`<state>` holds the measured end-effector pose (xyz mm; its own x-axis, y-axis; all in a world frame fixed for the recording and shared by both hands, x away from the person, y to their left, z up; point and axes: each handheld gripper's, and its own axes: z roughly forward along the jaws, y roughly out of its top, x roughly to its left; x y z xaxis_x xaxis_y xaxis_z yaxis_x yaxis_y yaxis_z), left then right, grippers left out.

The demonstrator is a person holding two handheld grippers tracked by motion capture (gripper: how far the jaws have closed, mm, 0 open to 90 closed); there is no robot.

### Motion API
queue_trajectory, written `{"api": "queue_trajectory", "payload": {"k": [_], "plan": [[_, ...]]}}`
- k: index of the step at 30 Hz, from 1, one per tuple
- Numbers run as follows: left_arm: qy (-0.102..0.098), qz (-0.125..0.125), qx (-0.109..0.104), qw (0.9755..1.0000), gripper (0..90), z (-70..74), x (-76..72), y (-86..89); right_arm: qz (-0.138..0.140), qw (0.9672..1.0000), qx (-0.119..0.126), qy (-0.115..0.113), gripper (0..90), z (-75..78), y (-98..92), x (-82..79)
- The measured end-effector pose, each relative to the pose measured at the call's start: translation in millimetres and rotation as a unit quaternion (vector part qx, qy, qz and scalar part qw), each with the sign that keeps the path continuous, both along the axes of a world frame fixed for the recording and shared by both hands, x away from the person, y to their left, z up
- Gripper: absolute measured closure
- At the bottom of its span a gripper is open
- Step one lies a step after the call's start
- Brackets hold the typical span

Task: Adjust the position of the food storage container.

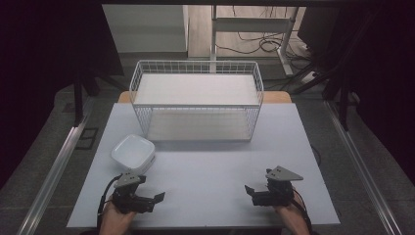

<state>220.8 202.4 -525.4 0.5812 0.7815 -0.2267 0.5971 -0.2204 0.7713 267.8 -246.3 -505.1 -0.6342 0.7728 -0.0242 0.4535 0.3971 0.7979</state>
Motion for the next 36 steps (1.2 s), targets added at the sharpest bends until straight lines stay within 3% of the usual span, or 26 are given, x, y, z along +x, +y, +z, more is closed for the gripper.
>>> {"api": "queue_trajectory", "payload": {"k": [3,8,12,18,26,27,29,35,36], "plan": [[0.002,0.009,0.016,0.9998,3.9,-2.3,0.7,1.0,0.018,0.9997,-0.011,-0.012,0.0,-0.3,3.4,-3.0],[-0.005,0.003,0.037,0.9993,4.5,-4.1,2.0,-2.8,0.017,0.9992,-0.030,-0.019,0.0,-1.5,6.3,-3.7],[-0.013,-0.001,0.041,0.9991,3.7,-5.2,2.9,-4.2,0.012,0.9990,-0.038,-0.020,0.0,-2.3,4.9,-2.5],[-0.011,-0.004,0.022,0.9997,4.4,-4.0,3.5,-2.2,0.012,0.9981,-0.053,-0.028,0.0,-4.4,5.0,-1.2],[-0.016,-0.026,0.005,0.9995,5.4,3.1,2.8,-1.9,0.013,0.9984,-0.040,-0.038,0.0,-2.9,4.8,-1.2],[-0.016,-0.023,0.006,0.9996,5.0,5.2,3.6,-0.2,0.012,0.9979,-0.031,-0.056,0.0,-0.2,4.9,-2.2],[-0.014,-0.020,0.005,0.9997,2.8,6.3,4.5,1.4,0.010,0.9975,-0.022,-0.067,0.0,2.1,4.2,-2.7],[-0.012,0.005,-0.017,0.9998,4.2,18.1,12.9,16.1,-0.006,0.9978,-0.010,-0.065,0.0,2.8,1.1,-1.2],[-0.015,0.016,-0.012,0.9997,5.1,22.5,16.4,19.6,-0.008,0.9979,-0.009,-0.064,0.0,2.5,0.9,-0.9]]}}
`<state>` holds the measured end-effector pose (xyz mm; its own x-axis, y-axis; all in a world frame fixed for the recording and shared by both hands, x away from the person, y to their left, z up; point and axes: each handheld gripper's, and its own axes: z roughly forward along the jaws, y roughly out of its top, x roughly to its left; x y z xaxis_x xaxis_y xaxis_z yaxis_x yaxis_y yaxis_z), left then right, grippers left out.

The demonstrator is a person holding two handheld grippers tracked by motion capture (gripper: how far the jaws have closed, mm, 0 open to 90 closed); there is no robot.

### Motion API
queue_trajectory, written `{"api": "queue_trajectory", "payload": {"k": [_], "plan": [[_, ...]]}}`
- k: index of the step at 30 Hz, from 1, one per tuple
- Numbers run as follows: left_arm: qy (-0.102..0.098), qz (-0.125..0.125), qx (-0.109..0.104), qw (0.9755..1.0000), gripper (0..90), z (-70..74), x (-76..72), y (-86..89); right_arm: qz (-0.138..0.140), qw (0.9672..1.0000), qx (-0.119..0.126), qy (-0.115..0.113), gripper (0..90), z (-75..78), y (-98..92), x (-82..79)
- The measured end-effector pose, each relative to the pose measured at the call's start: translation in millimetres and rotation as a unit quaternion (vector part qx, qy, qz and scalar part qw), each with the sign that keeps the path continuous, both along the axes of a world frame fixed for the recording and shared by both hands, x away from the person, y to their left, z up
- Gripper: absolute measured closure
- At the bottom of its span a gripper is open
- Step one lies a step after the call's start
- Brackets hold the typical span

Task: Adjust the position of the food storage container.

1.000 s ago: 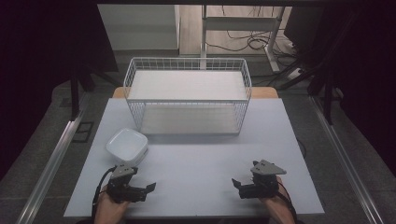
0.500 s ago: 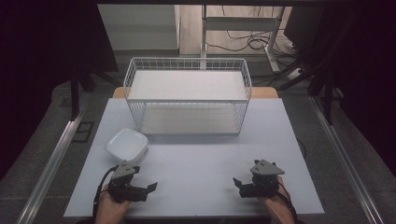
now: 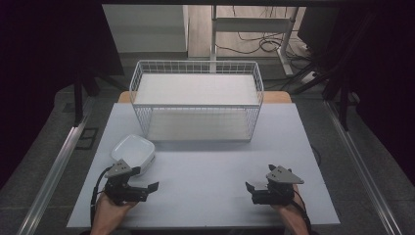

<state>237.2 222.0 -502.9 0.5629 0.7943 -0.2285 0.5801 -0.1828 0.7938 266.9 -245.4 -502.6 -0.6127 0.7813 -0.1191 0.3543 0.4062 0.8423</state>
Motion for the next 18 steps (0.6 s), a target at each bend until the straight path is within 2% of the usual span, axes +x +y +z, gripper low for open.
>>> {"api": "queue_trajectory", "payload": {"k": [4,5,7,11,12,18], "plan": [[-0.004,0.007,0.012,0.9999,10.8,4.9,6.5,5.7,-0.001,1.0000,-0.001,0.004,0.0,-1.1,0.5,0.6],[-0.007,0.016,0.022,0.9996,14.9,7.5,11.2,10.2,0.001,1.0000,0.000,0.003,0.0,-0.9,1.4,0.3],[-0.008,0.024,0.026,0.9993,19.3,9.9,17.7,17.1,0.002,1.0000,0.000,0.002,0.0,-0.7,2.1,0.0],[-0.009,0.038,0.024,0.9990,25.8,13.6,26.2,27.0,-0.002,1.0000,0.003,0.003,0.0,-0.9,1.9,0.4],[-0.007,0.040,0.023,0.9989,30.6,15.6,31.9,31.9,-0.005,1.0000,0.006,0.005,0.0,-1.1,1.3,0.9],[0.001,0.059,0.029,0.9979,43.0,17.7,48.6,43.1,-0.007,1.0000,0.004,0.004,0.0,-1.2,1.8,0.6]]}}
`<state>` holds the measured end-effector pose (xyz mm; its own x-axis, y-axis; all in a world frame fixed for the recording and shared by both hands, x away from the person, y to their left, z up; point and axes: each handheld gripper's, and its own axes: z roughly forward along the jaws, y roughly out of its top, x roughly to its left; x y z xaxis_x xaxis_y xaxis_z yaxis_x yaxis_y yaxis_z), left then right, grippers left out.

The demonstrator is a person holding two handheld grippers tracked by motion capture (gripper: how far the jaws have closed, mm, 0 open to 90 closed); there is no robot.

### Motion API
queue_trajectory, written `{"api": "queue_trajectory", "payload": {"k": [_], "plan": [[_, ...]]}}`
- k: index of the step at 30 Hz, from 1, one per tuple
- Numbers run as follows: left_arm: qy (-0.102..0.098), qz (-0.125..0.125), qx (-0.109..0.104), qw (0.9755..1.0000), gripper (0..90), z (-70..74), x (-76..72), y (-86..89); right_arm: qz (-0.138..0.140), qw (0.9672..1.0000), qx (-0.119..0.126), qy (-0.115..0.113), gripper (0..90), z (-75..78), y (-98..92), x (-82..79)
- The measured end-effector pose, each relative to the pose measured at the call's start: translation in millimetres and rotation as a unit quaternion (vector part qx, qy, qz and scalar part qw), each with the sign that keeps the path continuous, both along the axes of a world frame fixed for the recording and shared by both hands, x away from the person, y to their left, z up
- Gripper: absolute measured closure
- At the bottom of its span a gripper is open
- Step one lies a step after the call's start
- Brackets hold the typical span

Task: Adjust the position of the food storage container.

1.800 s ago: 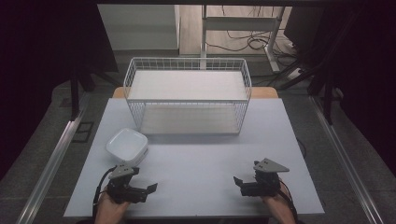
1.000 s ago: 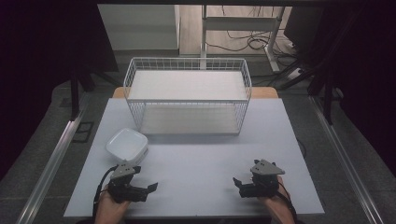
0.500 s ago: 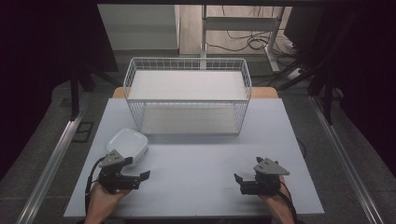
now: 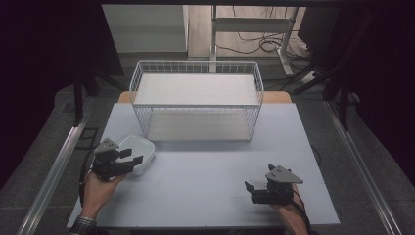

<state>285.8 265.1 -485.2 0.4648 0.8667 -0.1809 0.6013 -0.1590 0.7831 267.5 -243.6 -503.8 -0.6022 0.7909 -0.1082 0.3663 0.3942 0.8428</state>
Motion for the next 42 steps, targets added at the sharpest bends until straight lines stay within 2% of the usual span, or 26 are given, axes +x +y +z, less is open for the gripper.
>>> {"api": "queue_trajectory", "payload": {"k": [2,3,4,6,9,13,18,26,28,29,34,35,42], "plan": [[0.002,0.004,-0.001,1.0000,45.9,-0.1,3.5,2.6,0.000,1.0000,-0.001,-0.002,0.0,0.2,0.3,-0.4],[0.004,0.008,0.000,1.0000,51.6,0.1,5.5,4.3,0.003,1.0000,0.000,-0.009,0.0,1.4,0.6,-1.2],[0.003,0.014,0.001,0.9999,51.6,0.5,8.1,6.5,0.003,1.0000,0.000,-0.009,0.0,1.4,0.6,-1.2],[0.002,0.024,0.005,0.9997,59.1,1.2,14.1,11.8,0.005,0.9999,0.003,-0.011,0.0,2.1,1.0,-1.9],[0.000,0.033,0.007,0.9994,67.2,1.6,21.0,17.4,0.006,1.0000,0.000,-0.007,0.0,1.1,1.5,-1.3],[-0.002,0.047,0.028,0.9985,79.2,1.8,30.7,24.5,0.006,1.0000,-0.001,-0.005,0.0,0.6,2.0,-1.3],[-0.004,0.064,0.035,0.9973,89.7,0.1,39.2,37.6,0.013,0.9999,-0.004,-0.010,0.0,1.3,3.3,-2.5],[-0.004,0.089,0.030,0.9955,89.9,-2.3,45.5,60.9,0.023,0.9995,-0.019,-0.006,0.0,0.0,5.4,-2.4],[-0.006,0.101,0.038,0.9941,89.9,-3.3,46.2,67.3,0.024,0.9995,-0.022,-0.006,0.0,0.0,5.5,-2.4],[-0.004,0.110,0.032,0.9934,89.9,-5.7,47.3,73.4,0.024,0.9994,-0.022,-0.005,0.0,-0.1,5.5,-2.3],[0.007,0.111,0.036,0.9931,89.9,-16.1,49.9,76.1,0.025,0.9994,-0.024,-0.005,0.0,-0.3,6.2,-2.3],[0.012,0.113,0.045,0.9925,89.9,-20.8,50.6,74.8,0.025,0.9994,-0.024,-0.005,0.0,-0.2,6.3,-2.5],[0.023,0.106,0.038,0.9934,89.9,-28.3,47.9,70.2,0.019,0.9997,-0.016,-0.003,0.0,-0.5,5.5,-1.8]]}}
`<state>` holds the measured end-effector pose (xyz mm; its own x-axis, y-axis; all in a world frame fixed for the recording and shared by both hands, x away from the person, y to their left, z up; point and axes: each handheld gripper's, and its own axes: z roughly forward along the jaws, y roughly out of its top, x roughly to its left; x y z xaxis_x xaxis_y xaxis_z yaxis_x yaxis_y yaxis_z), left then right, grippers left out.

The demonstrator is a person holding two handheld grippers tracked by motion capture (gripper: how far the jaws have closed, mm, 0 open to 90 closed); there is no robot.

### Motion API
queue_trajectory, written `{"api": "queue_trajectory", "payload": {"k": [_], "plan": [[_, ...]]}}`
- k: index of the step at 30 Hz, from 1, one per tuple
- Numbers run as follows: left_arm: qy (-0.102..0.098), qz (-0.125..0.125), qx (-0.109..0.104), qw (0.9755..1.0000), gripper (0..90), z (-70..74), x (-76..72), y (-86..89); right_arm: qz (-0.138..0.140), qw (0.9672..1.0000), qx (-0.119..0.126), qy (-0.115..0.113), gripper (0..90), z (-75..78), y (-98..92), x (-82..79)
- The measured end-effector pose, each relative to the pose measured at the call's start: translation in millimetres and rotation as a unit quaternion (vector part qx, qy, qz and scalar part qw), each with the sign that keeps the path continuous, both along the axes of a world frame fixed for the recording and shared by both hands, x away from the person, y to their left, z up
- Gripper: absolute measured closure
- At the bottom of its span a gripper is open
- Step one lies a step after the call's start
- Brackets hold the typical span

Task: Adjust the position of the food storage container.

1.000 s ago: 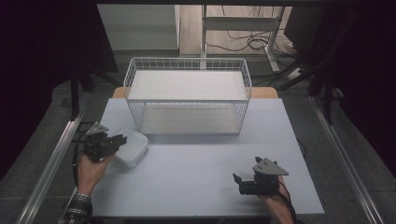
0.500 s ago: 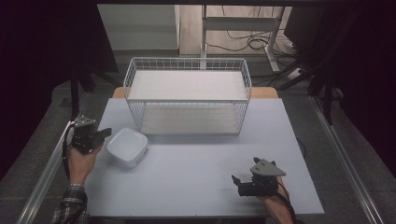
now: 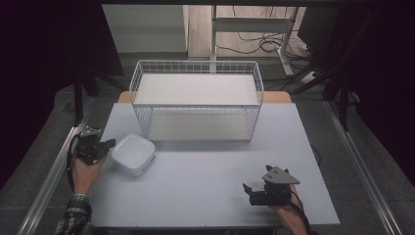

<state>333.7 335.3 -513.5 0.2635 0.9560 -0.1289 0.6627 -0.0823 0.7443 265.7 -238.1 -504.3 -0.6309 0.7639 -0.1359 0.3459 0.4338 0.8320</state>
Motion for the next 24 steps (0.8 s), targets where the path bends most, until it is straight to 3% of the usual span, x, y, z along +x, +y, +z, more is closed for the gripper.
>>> {"api": "queue_trajectory", "payload": {"k": [1,7,14,16,20,21,24], "plan": [[0.001,0.003,0.006,1.0000,90.0,-0.1,-1.3,-1.8,-0.003,1.0000,0.000,0.000,0.0,-0.3,0.2,0.3],[0.004,0.001,-0.004,1.0000,90.0,-1.1,-12.0,-7.8,-0.015,0.9998,-0.002,0.012,0.0,-3.3,3.0,0.8],[0.008,-0.014,-0.015,0.9998,90.0,-1.3,-16.6,-17.9,-0.004,0.9988,-0.010,0.049,0.0,-7.8,6.8,1.6],[0.010,-0.022,-0.025,0.9994,90.0,-1.8,-15.7,-22.6,0.000,0.9977,-0.006,0.068,0.0,-8.5,6.5,3.2],[0.011,-0.032,-0.033,0.9989,90.0,-2.1,-15.1,-27.9,-0.003,0.9968,-0.007,0.080,0.0,-7.9,6.8,4.9],[0.012,-0.037,-0.036,0.9986,90.0,-2.1,-15.4,-32.3,-0.004,0.9956,-0.008,0.094,0.0,-6.8,7.8,5.8],[0.013,-0.043,-0.039,0.9982,90.0,-2.1,-16.2,-37.4,0.010,0.9942,-0.004,0.107,0.0,-3.9,10.8,6.7]]}}
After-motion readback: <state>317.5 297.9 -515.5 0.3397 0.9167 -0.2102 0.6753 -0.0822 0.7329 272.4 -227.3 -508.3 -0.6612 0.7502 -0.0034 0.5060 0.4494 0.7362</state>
